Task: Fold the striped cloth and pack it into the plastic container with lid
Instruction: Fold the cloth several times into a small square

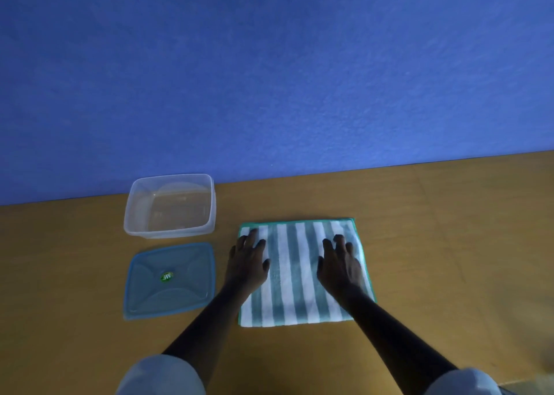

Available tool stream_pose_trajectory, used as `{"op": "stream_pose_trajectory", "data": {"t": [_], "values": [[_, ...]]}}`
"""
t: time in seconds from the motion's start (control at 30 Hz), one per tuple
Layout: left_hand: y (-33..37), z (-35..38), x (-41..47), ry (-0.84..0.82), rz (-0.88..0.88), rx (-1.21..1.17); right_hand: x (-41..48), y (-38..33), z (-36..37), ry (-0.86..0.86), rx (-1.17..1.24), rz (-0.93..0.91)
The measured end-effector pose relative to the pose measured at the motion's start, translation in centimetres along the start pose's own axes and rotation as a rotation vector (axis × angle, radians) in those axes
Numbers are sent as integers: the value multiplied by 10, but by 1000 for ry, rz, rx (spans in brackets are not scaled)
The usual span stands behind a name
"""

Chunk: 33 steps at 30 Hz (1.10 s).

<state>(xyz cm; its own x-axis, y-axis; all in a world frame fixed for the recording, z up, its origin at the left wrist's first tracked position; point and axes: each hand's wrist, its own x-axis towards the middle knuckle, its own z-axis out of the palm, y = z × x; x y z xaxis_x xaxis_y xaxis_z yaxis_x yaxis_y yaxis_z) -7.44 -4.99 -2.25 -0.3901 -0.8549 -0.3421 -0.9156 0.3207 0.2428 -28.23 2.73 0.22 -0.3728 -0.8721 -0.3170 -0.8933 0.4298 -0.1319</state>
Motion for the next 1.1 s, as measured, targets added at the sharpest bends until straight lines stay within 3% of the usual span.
{"op": "stream_pose_trajectory", "data": {"t": [0.13,0.4,0.53,0.87,1.1], "values": [[0,-6,6,7,29,72,-22,-15,19,-41,4,129],[-2,-9,1,-43,60,172,-22,-16,33,-30,25,107],[0,-10,-10,-37,2,230,-3,-11,26,-54,16,17],[12,-8,-34,-294,-159,31,48,-25,10,-218,-39,-392],[1,-6,-46,-26,-260,-50,16,-37,22,53,69,-356]]}}
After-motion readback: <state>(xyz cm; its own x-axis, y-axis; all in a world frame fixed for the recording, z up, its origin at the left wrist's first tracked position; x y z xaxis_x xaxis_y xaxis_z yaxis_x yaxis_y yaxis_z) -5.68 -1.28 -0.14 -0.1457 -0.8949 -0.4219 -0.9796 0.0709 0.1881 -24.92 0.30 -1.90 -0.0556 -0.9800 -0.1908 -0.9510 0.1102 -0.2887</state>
